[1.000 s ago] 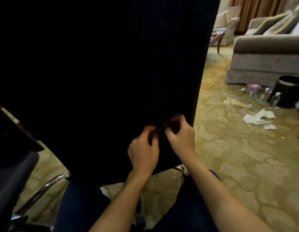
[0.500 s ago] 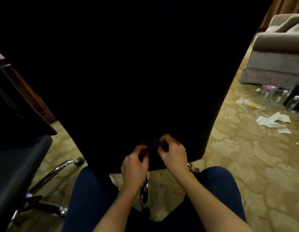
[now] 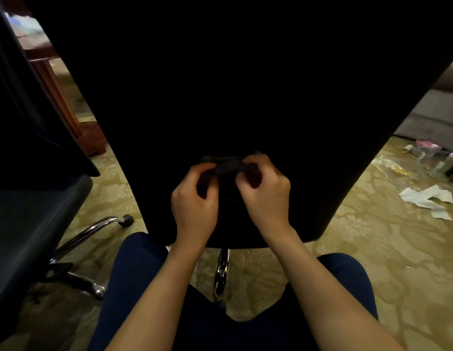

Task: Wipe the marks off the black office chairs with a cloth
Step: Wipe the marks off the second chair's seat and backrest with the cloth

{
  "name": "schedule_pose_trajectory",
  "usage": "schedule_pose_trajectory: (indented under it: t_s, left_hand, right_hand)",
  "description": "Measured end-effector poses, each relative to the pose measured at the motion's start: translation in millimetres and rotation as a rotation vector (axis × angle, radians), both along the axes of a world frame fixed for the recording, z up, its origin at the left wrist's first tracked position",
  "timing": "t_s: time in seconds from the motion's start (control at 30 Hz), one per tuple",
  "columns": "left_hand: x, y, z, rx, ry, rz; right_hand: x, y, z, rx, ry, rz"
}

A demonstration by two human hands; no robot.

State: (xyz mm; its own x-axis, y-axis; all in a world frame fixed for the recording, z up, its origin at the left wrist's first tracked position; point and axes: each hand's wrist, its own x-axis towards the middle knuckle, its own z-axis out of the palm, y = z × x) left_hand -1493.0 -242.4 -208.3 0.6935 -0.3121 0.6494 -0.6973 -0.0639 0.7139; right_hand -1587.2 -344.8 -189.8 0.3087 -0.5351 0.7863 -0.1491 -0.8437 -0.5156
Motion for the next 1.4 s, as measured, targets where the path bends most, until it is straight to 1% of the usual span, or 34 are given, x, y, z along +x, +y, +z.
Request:
schedule_pose_trajectory:
  t_s: [0.1,0.17,0.23,0.3,0.37,0.47,0.57,0.63,0.7,0.73,0.8,0.83,0.9,0.97,1.07,1.17,1.27,1.33,1.4]
  left_hand:
    - [-8,2,-41,0.136,0.028,0.024]
    - [-16,3,-74,0.272,0.112,0.014]
    - [-21,1,-100,0.432,0.206,-0.01]
    - [-27,-1,-118,0.618,0.259,-0.049]
    - [-37,-2,-130,0.713,0.349,-0.116]
    - [-45,-3,-147,0.679,0.55,-0.214]
    - [-38,3,-159,0.639,0.74,-0.186]
    - [-26,17,-162,0.562,0.893,-0.123]
    - [-8,31,-159,0.446,1.032,0.001]
    - [3,39,-159,0.417,1.079,0.076]
    - [23,59,-154,0.434,1.131,0.216]
    - [33,69,-153,0.453,1.125,0.264]
    - [50,87,-151,0.502,1.049,0.313]
    - [60,100,-149,0.54,0.948,0.317]
    - [70,110,-142,0.563,0.824,0.303]
    - [76,111,-139,0.582,0.766,0.302]
    - [83,102,-139,0.502,0.783,0.264]
    - [85,92,-141,0.45,0.826,0.226]
    - [80,80,-144,0.39,0.875,0.217]
  right_hand:
    - [-10,-10,-39,-0.025,0.12,0.005]
    - [-16,-13,-72,0.042,0.216,0.009]
    - [-26,-13,-100,0.184,0.31,0.011]
    - [-38,-12,-126,0.358,0.443,-0.025]
    - [-51,-10,-147,0.492,0.55,-0.061]
    - [-59,-9,-162,0.604,0.615,-0.054]
    - [-48,-5,-169,0.639,0.709,0.0]
    - [-30,6,-171,0.646,0.76,0.066]
    - [-4,23,-176,0.65,0.787,0.145]
    - [10,34,-178,0.661,0.804,0.185]
    - [39,58,-180,0.756,0.835,0.25]
    - [50,69,-179,0.859,0.822,0.275]
    - [65,90,-180,1.105,0.737,0.358]
    - [73,103,-181,1.251,0.659,0.426]
    - [81,114,-181,1.508,0.467,0.484]
    - [89,121,-183,1.798,0.28,0.47]
    - [95,123,-182,1.914,0.078,0.459]
    - [95,117,-180,1.907,-0.067,0.434]
    - [90,106,-180,1.843,-0.14,0.406]
